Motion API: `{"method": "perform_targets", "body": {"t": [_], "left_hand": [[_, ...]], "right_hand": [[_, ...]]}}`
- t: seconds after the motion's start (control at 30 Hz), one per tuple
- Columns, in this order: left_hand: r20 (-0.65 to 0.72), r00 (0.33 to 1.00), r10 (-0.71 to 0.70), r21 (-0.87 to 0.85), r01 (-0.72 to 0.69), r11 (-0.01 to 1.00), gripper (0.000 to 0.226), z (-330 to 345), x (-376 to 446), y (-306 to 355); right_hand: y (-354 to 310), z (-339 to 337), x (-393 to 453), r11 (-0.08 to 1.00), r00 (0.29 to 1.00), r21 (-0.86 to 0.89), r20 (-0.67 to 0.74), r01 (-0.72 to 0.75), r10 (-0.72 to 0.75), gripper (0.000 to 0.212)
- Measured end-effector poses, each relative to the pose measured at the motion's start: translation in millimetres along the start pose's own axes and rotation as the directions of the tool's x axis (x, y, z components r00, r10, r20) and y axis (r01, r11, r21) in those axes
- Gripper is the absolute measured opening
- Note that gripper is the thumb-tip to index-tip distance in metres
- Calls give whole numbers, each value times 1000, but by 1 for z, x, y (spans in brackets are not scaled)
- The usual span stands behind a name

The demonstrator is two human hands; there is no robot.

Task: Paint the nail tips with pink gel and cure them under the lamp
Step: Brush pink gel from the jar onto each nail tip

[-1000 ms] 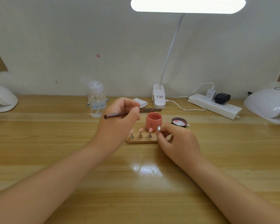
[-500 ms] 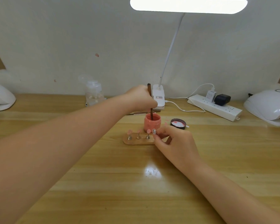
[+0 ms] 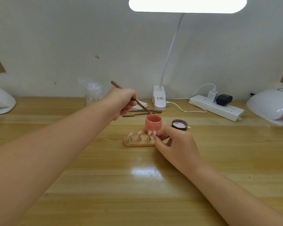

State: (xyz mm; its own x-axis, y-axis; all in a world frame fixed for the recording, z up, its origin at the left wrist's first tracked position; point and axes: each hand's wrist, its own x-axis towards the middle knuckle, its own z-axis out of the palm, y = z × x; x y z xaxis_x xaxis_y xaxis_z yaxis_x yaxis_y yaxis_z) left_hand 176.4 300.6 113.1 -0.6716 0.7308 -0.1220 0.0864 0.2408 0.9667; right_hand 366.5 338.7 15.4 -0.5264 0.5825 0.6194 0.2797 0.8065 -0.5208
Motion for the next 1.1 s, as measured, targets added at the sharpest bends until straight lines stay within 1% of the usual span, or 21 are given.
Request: {"method": "perform_targets", "body": {"t": [0.1,0.17,0.3,0.4,0.47,0.6,0.73,0.83,0.9,1.0,1.1], "left_hand": [[8,997,-79,-27,79,996,12,-10,1,-12],[-4,995,-99,-60,98,993,13,-17,1,-17],[12,998,-61,-161,62,985,14,-23,3,-18],[53,997,-47,-144,54,988,15,-18,-1,-21],[34,998,-45,-132,50,990,15,-18,-3,-26],[-21,999,-41,-176,36,984,17,-25,-4,-32],[43,999,-22,-268,33,963,20,-23,-8,-32],[58,997,-53,-243,65,968,18,-17,-10,-33],[18,996,-82,-237,84,968,17,-18,-11,-36],[-54,997,-50,-250,35,968,18,-24,-15,-38],[-66,997,38,-354,-59,933,18,-26,-29,-38]], "right_hand": [[-1,0,0,1000,1000,-7,0,3,-3,4],[0,0,0,1000,1000,-10,-2,10,-10,4],[0,0,1,1000,1000,-9,17,11,-11,3],[-1,-1,1,1000,1000,22,8,0,0,2],[-1,-2,1,999,1000,38,7,-21,21,3],[-1,-2,1,998,999,50,8,-36,36,4],[-2,-2,0,998,999,47,10,-33,33,4],[-1,-3,1,997,998,57,22,-55,54,3],[0,-3,1,995,997,61,37,-77,75,3],[1,-3,2,995,996,52,33,-86,84,3],[3,-3,3,995,996,40,25,-89,88,6]]}}
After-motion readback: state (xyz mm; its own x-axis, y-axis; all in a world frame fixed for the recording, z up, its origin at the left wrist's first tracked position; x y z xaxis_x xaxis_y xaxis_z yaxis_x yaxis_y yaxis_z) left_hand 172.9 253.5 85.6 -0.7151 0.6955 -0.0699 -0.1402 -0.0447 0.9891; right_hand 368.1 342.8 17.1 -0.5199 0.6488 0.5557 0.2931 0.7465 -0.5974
